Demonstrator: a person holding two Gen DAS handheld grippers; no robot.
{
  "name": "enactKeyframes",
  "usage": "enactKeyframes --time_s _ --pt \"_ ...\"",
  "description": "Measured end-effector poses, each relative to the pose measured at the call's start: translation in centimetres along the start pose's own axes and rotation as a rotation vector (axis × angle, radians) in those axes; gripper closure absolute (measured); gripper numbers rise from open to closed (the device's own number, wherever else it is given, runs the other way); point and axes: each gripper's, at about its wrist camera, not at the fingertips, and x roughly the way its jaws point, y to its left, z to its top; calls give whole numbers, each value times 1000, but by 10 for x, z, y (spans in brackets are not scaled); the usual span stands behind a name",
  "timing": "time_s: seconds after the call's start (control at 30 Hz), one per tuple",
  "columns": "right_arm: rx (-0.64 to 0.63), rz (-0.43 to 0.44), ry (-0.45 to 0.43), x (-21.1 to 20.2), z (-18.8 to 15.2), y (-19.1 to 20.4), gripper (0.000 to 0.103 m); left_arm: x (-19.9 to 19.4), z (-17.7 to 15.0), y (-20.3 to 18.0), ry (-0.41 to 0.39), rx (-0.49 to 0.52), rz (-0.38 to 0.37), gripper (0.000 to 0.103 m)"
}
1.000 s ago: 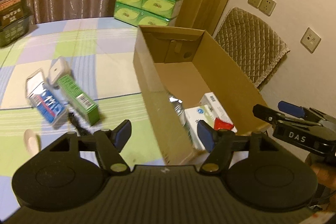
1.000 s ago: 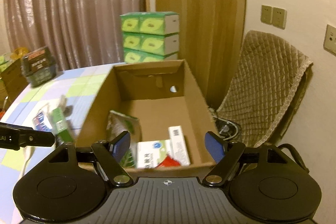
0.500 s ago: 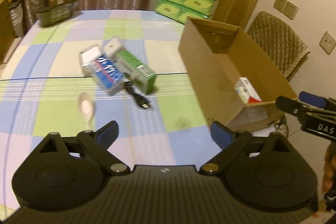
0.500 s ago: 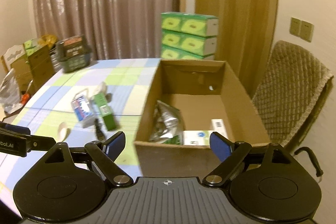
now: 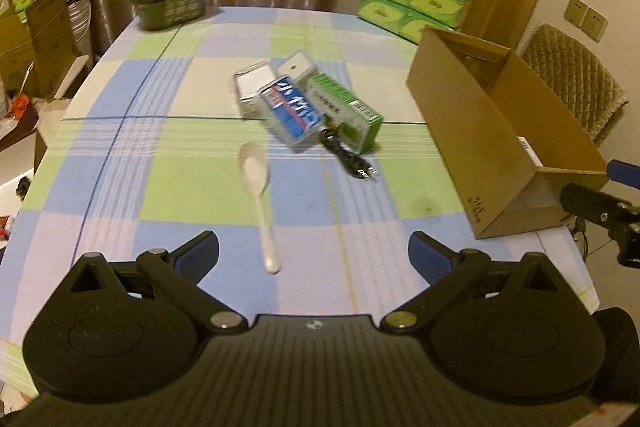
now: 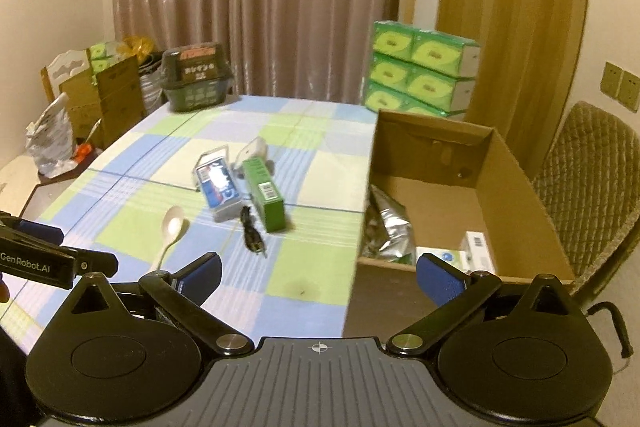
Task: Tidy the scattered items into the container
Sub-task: 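Withdraw both open tools from the cardboard box back over the table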
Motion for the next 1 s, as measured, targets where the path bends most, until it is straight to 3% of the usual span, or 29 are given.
enactKeyframes --time_s 0.6,1.0 --pt "-88 70 35 26 0 41 2 3 -9 45 14 -65 50 4" --pt "-151 98 45 48 0 54 2 22 -11 58 45 -74 38 5"
